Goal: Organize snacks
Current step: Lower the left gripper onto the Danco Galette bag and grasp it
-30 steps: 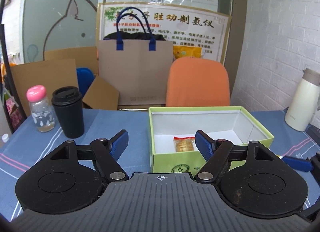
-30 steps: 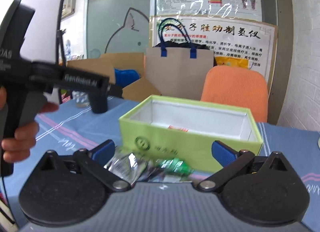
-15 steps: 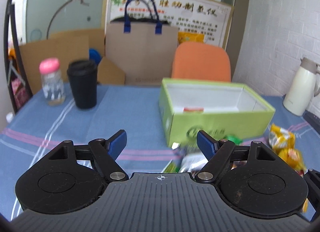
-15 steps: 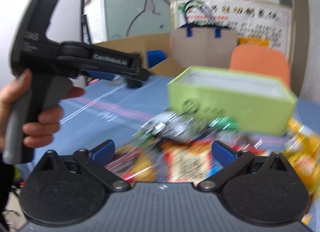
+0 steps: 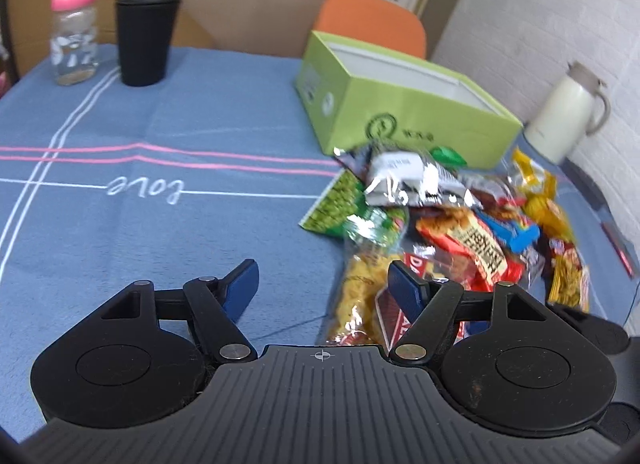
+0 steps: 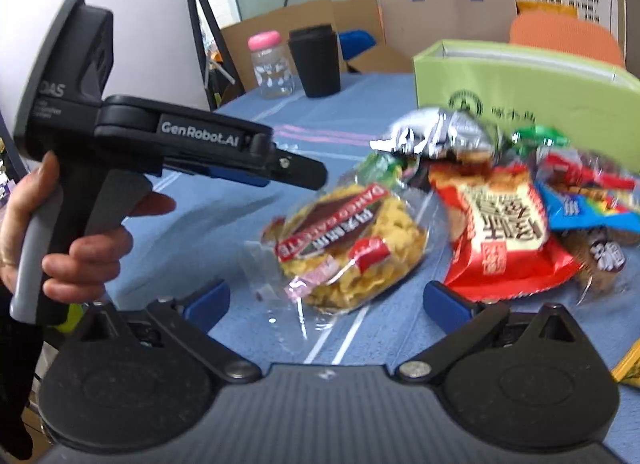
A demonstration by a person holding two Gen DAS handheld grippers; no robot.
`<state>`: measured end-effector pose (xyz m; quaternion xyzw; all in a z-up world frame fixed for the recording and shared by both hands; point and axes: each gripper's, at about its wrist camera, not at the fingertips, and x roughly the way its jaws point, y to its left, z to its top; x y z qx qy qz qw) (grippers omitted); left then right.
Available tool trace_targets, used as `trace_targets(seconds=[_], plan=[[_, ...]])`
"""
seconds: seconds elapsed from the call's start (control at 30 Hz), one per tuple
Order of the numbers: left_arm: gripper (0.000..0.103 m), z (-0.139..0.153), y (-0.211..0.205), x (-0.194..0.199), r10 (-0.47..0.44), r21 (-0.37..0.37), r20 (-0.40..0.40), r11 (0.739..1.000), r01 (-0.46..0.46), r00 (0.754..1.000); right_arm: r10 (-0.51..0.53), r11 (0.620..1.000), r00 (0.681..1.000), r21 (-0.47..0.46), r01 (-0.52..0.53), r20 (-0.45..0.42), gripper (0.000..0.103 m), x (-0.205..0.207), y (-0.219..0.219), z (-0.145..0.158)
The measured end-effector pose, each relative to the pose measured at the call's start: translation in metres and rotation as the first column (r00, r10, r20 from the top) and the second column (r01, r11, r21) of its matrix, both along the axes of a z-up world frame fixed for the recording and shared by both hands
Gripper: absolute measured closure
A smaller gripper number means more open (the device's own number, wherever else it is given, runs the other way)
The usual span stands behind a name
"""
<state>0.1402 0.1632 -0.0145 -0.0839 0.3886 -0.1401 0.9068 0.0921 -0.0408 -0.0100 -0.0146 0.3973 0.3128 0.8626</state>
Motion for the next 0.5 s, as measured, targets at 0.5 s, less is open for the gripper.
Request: trace_targets(seconds=[0.5], plan=[[0.051, -0.012, -0.017, -0.015, -0.120, -0.069, -0.062, 0.991, 0.115, 0.991, 0.064, 0.991, 0.989, -0.123, -0.047, 0.134, 0.001, -0.006, 0.028, -0.013]])
